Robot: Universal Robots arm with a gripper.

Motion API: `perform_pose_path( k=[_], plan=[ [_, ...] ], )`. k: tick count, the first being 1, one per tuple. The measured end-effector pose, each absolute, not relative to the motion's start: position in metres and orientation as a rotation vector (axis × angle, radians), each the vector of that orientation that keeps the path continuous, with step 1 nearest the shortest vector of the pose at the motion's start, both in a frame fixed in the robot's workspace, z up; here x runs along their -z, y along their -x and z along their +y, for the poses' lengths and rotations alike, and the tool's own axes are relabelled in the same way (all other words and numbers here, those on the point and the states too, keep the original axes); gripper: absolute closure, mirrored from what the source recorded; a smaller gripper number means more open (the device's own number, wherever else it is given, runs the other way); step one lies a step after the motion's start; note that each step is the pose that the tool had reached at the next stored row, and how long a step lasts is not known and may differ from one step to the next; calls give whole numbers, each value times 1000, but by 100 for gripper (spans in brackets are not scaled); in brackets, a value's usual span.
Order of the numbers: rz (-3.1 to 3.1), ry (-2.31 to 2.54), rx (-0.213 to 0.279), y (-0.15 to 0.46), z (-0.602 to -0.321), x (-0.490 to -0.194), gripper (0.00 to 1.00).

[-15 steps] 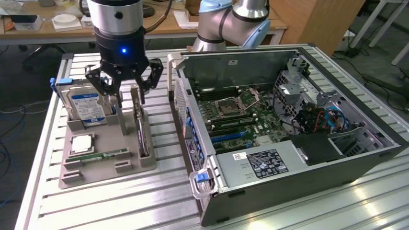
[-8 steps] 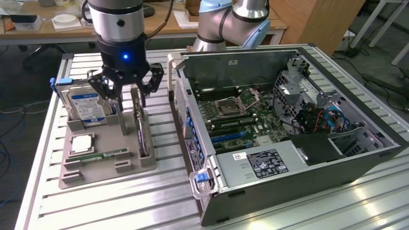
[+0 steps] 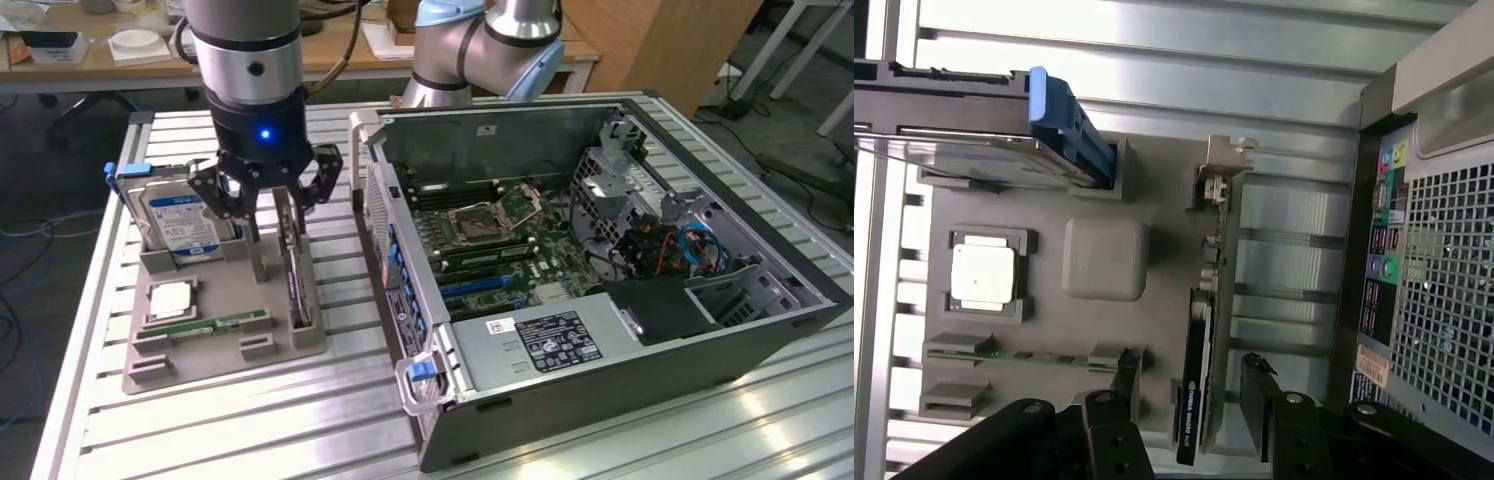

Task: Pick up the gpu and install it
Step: 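Pick up the gpu and move the gpu toward the slot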

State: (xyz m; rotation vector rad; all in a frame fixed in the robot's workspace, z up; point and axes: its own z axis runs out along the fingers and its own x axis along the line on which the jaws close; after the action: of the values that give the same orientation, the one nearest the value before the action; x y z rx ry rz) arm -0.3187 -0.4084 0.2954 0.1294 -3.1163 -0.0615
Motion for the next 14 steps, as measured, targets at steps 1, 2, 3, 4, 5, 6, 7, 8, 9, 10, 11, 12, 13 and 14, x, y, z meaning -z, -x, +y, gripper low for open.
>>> perform_pose_path(
  k=[1, 2, 3, 4, 5, 6, 7, 8, 9, 10, 11, 12, 13, 14],
  plan=[
    [-3116, -129, 62, 319, -408, -294, 47],
    [-3116, -129, 61, 319, -408, -292, 47],
    [-3116, -129, 62, 319, -408, -290, 47],
    [-3116, -129, 62, 318, -408, -288, 47],
    [-3116, -129, 61, 318, -408, -286, 47],
    [-3116, -129, 61, 318, -408, -285, 47],
    [-3116, -129, 61, 318, -408, -283, 47],
    [-3116, -128, 61, 318, -408, -281, 47],
    [-3116, -126, 61, 318, -408, -279, 47],
    [-3117, -122, 62, 318, -408, -277, 47],
    [-3117, -117, 62, 318, -408, -276, 47],
    [-3117, -112, 62, 318, -408, -274, 47],
    [-3117, -109, 62, 318, -408, -272, 47],
    [-3117, -107, 62, 317, -408, -270, 47]
  ],
)
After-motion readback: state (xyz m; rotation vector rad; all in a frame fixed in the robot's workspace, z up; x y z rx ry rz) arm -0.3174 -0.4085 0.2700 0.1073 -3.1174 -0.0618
